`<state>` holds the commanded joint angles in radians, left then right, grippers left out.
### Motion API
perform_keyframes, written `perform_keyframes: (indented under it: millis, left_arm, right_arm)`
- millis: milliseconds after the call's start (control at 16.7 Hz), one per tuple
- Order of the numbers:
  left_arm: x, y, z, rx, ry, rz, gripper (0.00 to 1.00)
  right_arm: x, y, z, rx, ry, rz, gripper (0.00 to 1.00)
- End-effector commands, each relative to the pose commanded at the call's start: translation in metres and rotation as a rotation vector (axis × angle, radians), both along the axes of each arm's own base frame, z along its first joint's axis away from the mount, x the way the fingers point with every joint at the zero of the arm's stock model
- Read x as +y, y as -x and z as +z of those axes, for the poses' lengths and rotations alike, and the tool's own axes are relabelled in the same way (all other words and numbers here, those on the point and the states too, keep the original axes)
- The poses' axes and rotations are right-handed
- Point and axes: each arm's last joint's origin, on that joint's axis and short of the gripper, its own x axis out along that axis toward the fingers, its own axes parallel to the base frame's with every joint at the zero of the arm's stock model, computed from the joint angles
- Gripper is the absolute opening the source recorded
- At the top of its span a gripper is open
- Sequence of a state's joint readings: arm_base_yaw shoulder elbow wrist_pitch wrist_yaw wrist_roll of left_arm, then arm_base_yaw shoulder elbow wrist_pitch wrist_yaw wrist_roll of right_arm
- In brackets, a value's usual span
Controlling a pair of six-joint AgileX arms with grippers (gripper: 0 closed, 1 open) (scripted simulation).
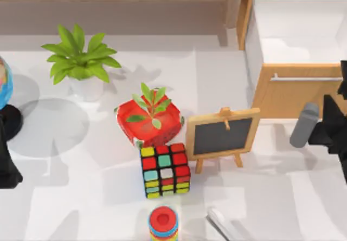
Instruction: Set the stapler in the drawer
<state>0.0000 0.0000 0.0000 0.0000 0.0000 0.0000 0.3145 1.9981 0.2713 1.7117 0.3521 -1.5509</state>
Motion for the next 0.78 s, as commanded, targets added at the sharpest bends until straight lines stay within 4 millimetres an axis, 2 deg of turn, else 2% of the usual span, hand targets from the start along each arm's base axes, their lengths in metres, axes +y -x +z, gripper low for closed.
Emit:
perform_keyframes:
  millis: [300,780]
  left_arm:
    - [0.000,0.000,0.000,0.000,0.000,0.000,1.00]
    - [0.000,0.000,0.000,0.000,0.000,0.000,1.00]
  right_arm:
    - [0.000,0.000,0.000,-0.001,0.000,-0.001,1.00]
    - [0.000,0.019,0.000,-0.001,0.000,-0.001,1.00]
